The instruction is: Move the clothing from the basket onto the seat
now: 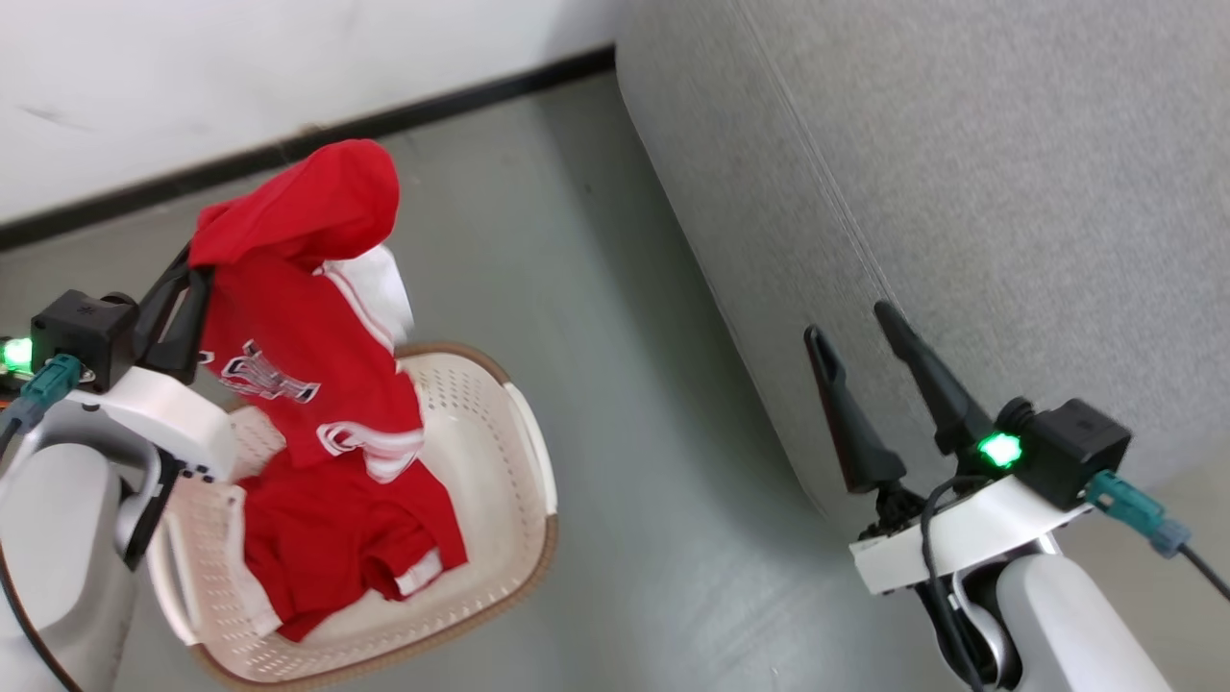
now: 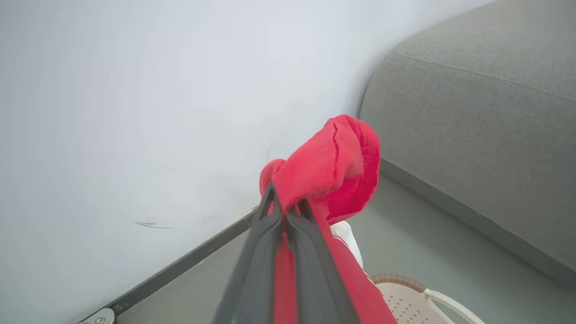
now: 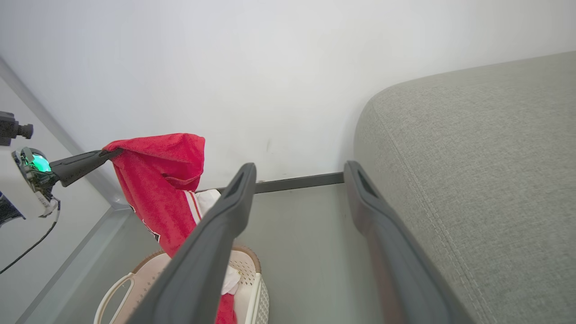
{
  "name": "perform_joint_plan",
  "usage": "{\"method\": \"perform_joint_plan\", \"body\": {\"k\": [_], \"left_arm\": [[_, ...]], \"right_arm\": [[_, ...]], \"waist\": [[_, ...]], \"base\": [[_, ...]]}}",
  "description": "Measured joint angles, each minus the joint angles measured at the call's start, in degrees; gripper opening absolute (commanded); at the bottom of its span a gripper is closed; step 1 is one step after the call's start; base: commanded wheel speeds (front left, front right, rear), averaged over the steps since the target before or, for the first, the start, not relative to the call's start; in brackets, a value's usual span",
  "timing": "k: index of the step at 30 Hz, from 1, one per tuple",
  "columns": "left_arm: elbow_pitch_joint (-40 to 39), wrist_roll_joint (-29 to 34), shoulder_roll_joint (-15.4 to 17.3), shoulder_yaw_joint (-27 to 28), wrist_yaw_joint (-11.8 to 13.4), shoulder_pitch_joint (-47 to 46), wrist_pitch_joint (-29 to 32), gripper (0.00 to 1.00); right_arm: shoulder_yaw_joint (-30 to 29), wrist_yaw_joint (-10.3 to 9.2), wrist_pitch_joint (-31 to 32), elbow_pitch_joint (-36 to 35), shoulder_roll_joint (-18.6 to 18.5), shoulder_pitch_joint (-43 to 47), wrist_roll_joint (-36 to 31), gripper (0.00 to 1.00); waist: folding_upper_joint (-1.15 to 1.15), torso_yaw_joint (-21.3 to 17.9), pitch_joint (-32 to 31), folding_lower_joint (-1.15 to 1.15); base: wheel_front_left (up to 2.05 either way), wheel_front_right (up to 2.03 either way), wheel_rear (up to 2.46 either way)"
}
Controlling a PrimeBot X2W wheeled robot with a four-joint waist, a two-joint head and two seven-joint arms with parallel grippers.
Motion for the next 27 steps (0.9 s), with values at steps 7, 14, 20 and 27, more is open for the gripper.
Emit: {"method": "perform_joint_plan", "body": {"k": [7,14,20,27], "left_arm": [[-5.25,-0.90,-2.32,2.69,0.02,1.91,-0.01,0.00],[-9.27,-1.27,-4.48,3.71,0.02,4.39,-0.01,0.00],[-12.12,-1.97,-6.80,4.50,0.02,5.98,-0.03,0.00],[-14.07,-3.35,-9.76,6.53,0.60,10.12,-0.18,0.00]], "right_arm": [[0.48,0.00,-0.01,2.72,-0.10,0.43,0.03,1.00],[0.37,0.00,-0.01,4.58,-0.14,3.04,0.01,1.00],[0.08,0.00,-0.01,5.99,-0.15,5.09,-0.07,1.00],[-0.27,0.00,-0.01,7.20,-0.14,7.87,-0.08,1.00]], "waist": [[0.00,2.57,-4.95,0.00],[0.00,4.95,-9.64,0.00],[0.00,6.81,-13.31,0.00],[0.00,8.91,-17.69,0.00]], "base": [[0.00,0.00,0.00],[0.00,0.00,0.00],[0.00,0.00,0.00],[0.00,0.00,0.00]]}}
